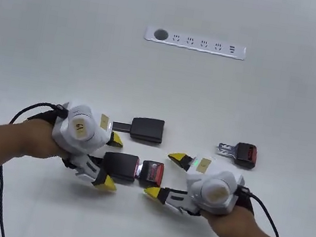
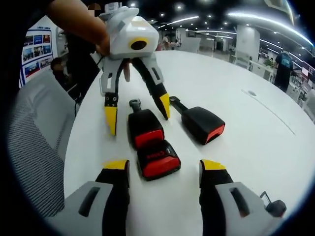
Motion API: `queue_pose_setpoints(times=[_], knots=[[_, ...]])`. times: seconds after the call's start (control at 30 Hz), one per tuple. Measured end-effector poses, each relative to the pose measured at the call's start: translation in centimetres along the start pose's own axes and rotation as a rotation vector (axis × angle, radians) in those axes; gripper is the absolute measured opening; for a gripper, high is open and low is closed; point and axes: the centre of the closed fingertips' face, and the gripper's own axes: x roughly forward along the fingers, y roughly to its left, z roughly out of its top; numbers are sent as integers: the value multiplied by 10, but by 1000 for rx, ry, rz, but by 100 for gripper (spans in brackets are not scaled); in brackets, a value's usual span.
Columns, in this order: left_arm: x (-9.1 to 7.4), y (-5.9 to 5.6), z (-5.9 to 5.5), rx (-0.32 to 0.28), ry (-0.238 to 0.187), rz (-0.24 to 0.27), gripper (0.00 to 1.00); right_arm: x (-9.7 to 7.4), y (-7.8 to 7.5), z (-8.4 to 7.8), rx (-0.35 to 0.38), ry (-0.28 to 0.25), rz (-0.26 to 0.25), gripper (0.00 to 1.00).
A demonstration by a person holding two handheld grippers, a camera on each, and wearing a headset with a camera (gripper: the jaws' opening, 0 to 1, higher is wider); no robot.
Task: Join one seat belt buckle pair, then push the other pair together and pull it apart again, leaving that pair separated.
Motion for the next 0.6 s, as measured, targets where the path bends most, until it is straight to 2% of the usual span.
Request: queue_pose_setpoints(times=[0.03, 0.07, 0.13, 0.17, 0.23, 0.3, 0.4, 0.5, 0.6], knots=[[-2, 0, 1, 6, -3, 5, 83, -4, -2, 2, 11, -13, -3, 63], [-6, 1, 6, 27, -27, 20, 86, -9, -2, 2, 14, -13, -6, 66], [-17, 4, 20, 47, -86, 67, 86, -14, -11, -2, 15, -18, -23, 70], [-21, 2, 25, 38, -95, 74, 86, -18, -14, -1, 19, -32, -28, 71], [-25, 4, 24, 45, -95, 85, 88, -31, -18, 1, 35, -42, -39, 75], [-34, 11, 30, 84, -96, 115, 87, -42, -30, -1, 44, -47, -60, 74], [-39, 22, 28, 118, -65, 141, 81, -58, -46, -3, 63, -38, -83, 75], [-45, 32, 40, 101, -78, 147, 80, -77, -71, -2, 81, -60, -117, 75], [-49, 43, 50, 120, -86, 158, 78, -92, -89, -1, 63, -56, -134, 75]])
